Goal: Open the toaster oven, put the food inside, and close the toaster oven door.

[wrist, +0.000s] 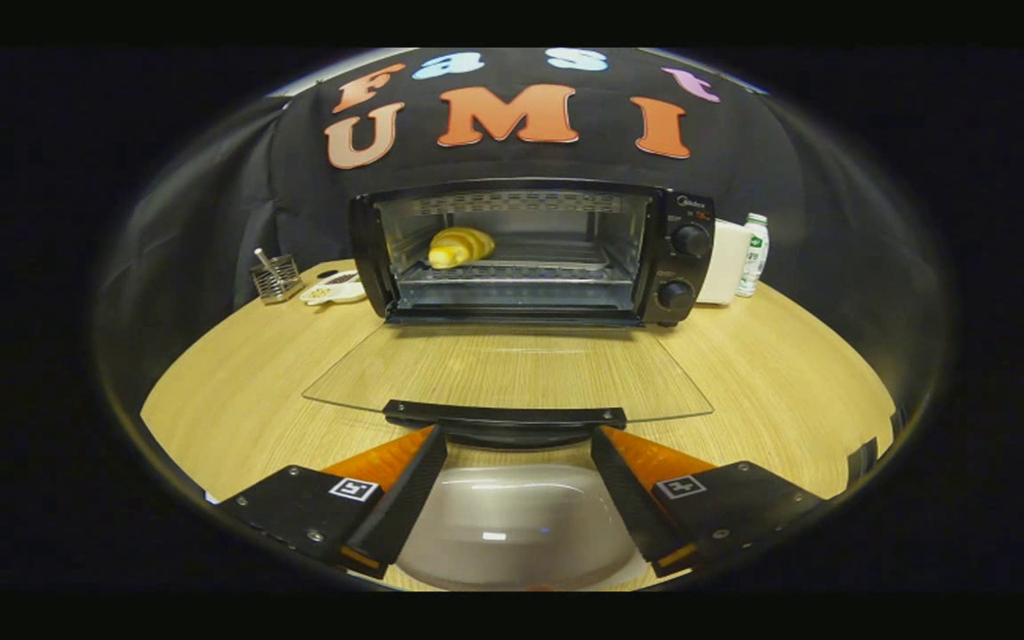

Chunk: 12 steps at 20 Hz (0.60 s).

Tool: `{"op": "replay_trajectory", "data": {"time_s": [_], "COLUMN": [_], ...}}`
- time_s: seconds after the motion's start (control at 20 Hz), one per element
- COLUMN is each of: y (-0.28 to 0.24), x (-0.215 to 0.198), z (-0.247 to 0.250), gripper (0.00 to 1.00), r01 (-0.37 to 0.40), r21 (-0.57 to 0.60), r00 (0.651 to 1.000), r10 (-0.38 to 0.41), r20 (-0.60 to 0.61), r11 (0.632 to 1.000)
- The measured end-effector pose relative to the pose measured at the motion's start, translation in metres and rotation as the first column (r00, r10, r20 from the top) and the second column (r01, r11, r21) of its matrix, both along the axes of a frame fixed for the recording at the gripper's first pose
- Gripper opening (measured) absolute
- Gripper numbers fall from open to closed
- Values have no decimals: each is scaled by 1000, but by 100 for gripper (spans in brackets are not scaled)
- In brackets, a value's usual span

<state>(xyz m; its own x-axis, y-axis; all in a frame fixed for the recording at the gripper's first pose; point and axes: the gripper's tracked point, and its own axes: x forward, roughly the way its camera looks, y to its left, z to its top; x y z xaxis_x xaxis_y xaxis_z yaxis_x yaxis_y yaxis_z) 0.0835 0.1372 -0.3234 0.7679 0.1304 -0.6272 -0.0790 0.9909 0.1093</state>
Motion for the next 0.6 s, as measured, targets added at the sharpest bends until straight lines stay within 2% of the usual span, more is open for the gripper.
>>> {"op": "replay_trajectory", "data": {"time_s": [0.4,0.6], "y": [-7,-6], "x": [20,37], "z": [53,75], "gripper": [97,98], "r01": [18,16], "r21": [-63,-29], "r00": [989,981], "r10": [-9,-10], "r20": [145,193], "r11": [998,999]}}
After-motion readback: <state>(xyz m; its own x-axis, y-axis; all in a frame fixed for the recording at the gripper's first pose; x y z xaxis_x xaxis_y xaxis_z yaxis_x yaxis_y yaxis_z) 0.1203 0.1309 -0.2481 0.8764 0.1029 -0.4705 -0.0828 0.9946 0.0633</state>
